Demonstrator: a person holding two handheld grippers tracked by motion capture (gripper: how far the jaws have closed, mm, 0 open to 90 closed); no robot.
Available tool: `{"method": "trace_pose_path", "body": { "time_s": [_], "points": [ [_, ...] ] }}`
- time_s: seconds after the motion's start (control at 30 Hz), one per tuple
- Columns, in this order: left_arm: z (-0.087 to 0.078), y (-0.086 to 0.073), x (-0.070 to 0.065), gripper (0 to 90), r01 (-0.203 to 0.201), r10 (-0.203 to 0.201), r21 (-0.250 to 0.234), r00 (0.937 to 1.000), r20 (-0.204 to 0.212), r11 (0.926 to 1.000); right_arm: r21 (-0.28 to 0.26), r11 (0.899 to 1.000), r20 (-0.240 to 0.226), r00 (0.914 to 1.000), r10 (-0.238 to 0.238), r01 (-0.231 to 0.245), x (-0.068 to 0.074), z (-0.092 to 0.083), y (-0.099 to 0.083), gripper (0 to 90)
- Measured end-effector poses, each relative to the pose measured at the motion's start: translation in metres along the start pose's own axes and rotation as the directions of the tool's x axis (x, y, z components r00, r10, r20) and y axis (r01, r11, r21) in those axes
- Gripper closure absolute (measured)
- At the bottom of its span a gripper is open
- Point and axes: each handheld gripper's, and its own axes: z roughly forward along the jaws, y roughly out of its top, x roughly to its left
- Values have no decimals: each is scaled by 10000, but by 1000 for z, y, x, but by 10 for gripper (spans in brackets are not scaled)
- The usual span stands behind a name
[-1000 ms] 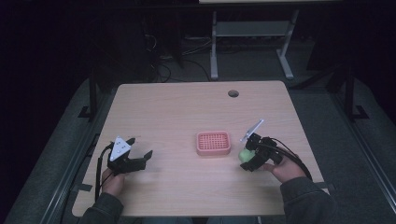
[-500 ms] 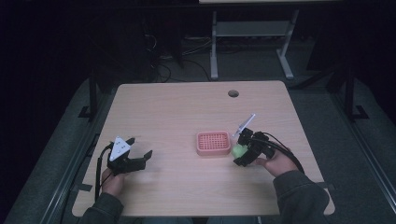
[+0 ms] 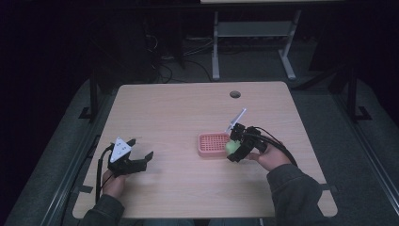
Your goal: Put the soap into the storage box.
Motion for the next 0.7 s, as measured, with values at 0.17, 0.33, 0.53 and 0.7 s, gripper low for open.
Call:
{"method": "trace_pose_path", "body": {
  "time_s": [0.17, 0.33, 0.53, 0.7],
  "points": [
    [0, 0, 0, 142, 18, -18, -18, 10000, 0, 10000, 18, 10000, -22, 10000, -82, 82, 0, 2, 7, 260],
    [0, 0, 0, 142, 29, -29, -21, 10000, 17, 10000, 151, 9997, -17, 9998, -205, 205, -1, 4, 16, 260],
    [0, 0, 0, 143, 38, -38, -27, 10000, 21, 10000, 81, 9995, -47, 9995, -313, 314, -3, 3, 27, 260],
    [1, 0, 0, 142, 57, -57, -47, 10000, 28, 10000, 141, 9993, -50, 9994, -347, 348, -5, 4, 35, 260]
  ]
}}
